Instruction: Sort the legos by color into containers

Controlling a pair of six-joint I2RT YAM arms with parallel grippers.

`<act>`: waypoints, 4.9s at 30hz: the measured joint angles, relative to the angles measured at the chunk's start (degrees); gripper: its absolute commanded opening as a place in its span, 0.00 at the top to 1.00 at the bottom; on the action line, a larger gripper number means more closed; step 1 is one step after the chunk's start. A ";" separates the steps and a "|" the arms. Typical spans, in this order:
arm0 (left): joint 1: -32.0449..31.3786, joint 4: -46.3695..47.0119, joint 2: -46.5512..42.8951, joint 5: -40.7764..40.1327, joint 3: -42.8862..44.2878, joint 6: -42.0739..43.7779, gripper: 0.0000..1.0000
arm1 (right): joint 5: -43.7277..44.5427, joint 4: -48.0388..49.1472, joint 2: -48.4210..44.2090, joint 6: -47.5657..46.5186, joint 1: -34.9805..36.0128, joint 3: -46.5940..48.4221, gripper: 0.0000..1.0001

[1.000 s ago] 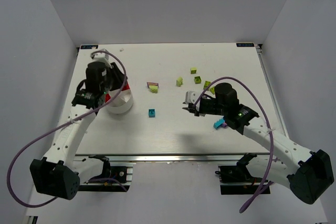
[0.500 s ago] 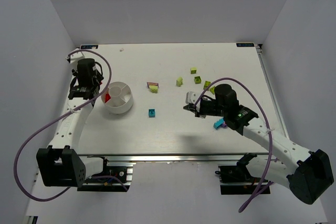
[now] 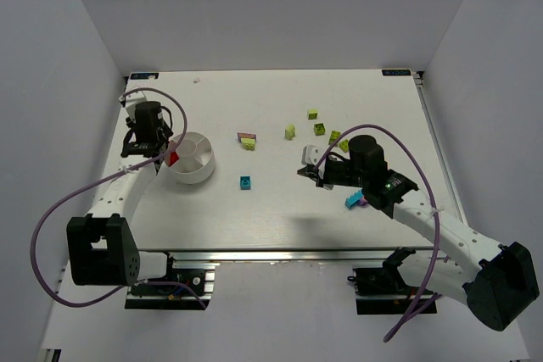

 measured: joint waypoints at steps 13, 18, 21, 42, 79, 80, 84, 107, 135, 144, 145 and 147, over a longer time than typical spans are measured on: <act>0.02 3.67 3.61 3.21 -2.16 0.28 1.00 | 0.02 0.04 0.00 0.11 -0.07 0.00 0.94; 0.02 4.09 3.61 3.78 -3.21 0.48 1.00 | 0.02 0.04 0.00 0.13 -0.28 0.00 0.94; 0.02 4.13 3.61 4.07 -3.98 0.59 1.00 | 0.02 0.04 0.00 0.11 -0.37 0.00 0.93; 0.22 4.07 2.54 5.99 -5.40 0.87 0.33 | 0.00 0.02 0.00 0.13 -0.42 0.00 0.75; 0.22 -6.56 -37.53 46.36 -18.10 -16.90 0.05 | -7.91 -51.76 15.58 -37.35 -41.81 14.05 0.11; 0.22 -5.95 -37.38 47.58 -18.71 -17.75 0.05 | -8.11 -52.98 14.64 -42.66 -41.83 12.15 0.11; 0.22 -4.63 -36.09 50.66 -19.58 -19.58 0.06 | -7.39 -54.58 13.40 -57.94 -41.77 6.29 0.11; -6.10 -0.79 -32.15 51.76 -19.58 -22.18 0.09 | 0.92 -41.64 22.21 -73.11 -38.82 2.97 0.28; -23.54 5.11 -23.63 42.62 -18.97 -24.59 0.09 | 2.36 -42.36 22.64 -70.27 -34.51 2.78 0.92; -32.22 9.84 -16.11 42.27 -17.88 -25.18 0.15 | -4.52 -45.24 11.23 -58.80 -17.86 8.20 0.94; -33.14 10.08 -15.02 42.25 -17.49 -25.16 0.15 | -4.94 -44.98 10.34 -56.83 -15.50 8.74 0.95; -35.26 10.51 -12.85 42.05 -16.61 -25.11 0.15 | -5.64 -44.33 9.38 -53.44 -11.39 9.77 0.95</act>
